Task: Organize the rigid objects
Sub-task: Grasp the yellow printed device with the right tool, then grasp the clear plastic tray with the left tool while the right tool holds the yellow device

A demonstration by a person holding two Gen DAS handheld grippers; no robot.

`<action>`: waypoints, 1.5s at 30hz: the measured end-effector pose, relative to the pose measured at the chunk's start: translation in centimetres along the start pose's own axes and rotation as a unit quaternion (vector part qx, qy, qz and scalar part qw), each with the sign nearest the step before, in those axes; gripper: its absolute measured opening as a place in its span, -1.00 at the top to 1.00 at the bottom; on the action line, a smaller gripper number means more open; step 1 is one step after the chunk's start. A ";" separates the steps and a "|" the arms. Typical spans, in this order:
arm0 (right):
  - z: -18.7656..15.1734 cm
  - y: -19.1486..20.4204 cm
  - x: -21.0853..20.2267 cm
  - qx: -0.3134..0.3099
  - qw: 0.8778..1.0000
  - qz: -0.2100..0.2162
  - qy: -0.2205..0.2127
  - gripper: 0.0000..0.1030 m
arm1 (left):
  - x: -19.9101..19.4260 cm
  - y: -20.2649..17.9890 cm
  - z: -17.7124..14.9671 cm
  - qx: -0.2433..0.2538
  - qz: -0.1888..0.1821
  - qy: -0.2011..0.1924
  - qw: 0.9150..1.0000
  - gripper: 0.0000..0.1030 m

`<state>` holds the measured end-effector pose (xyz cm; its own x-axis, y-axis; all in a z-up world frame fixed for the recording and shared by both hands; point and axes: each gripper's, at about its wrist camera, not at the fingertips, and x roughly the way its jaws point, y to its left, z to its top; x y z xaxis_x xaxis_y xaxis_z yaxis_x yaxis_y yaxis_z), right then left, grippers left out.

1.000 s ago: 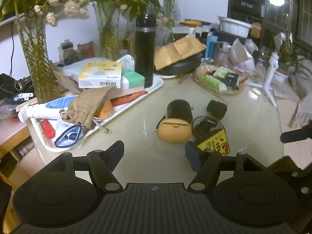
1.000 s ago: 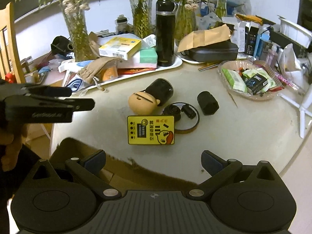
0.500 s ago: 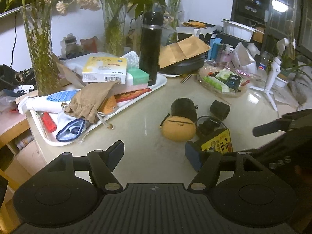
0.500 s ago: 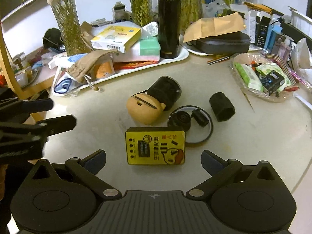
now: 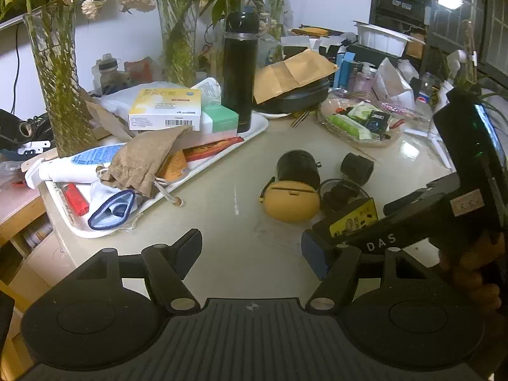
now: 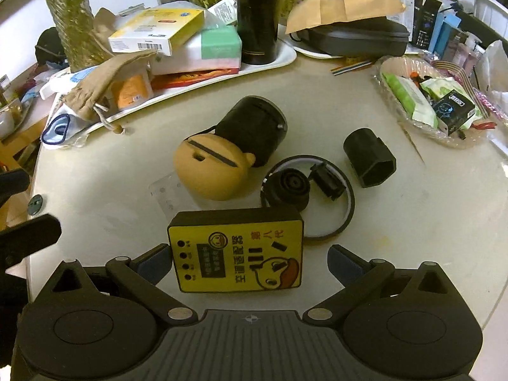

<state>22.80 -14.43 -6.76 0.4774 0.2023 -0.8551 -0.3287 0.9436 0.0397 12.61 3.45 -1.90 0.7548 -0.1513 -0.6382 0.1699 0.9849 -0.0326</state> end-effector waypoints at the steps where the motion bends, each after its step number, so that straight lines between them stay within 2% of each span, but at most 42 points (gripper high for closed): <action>1: 0.0 0.0 0.1 0.001 1.000 0.002 -0.001 -1.00 | 0.0 0.0 0.0 0.000 0.000 0.001 1.000 -0.33; 8: 0.1 0.0 0.5 0.008 1.000 0.008 -0.006 -0.99 | 0.1 0.1 -0.1 -0.007 0.000 0.004 1.000 -0.33; 10: 0.0 -0.1 0.3 0.012 1.000 0.026 -0.007 -0.72 | 0.1 0.0 0.0 -0.007 0.002 0.004 1.000 -0.33; 15: -0.2 -0.2 -0.4 0.014 1.000 0.021 -0.016 -0.72 | 0.1 -0.1 0.1 -0.013 0.000 0.003 1.000 -0.33; 28: -1.3 -3.8 -6.3 0.049 0.995 0.030 -0.087 -0.72 | 0.0 -0.8 0.5 -0.014 0.006 0.004 1.000 -0.33; 32: -2.0 -5.2 -8.3 0.053 0.993 0.023 -0.102 -0.71 | -0.2 -1.2 1.4 0.001 0.025 0.006 1.000 -0.40; 33: -2.1 -5.5 -8.7 0.053 0.993 0.021 -0.103 -0.72 | -0.2 -1.2 1.6 -0.003 0.029 0.009 1.000 -0.44; 35: -2.4 -6.1 -9.5 0.056 0.993 0.019 -0.107 -0.72 | 0.0 -1.3 2.1 -0.001 0.012 0.018 1.000 -0.66; 40: -3.9 -7.6 -10.6 0.065 0.991 0.020 -0.116 -0.72 | 2.0 -2.1 3.1 0.035 -0.013 0.067 0.997 -0.68; 45: -5.3 -9.0 -11.2 0.065 0.991 0.009 -0.120 -0.72 | 4.8 -2.8 3.7 0.083 -0.006 0.110 0.990 -0.68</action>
<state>16.08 -26.54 -0.33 0.6571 0.2616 -0.7069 -0.2390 0.9618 0.1338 18.10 -0.37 -2.03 0.5995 -0.1224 -0.7910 0.2935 0.9530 0.0749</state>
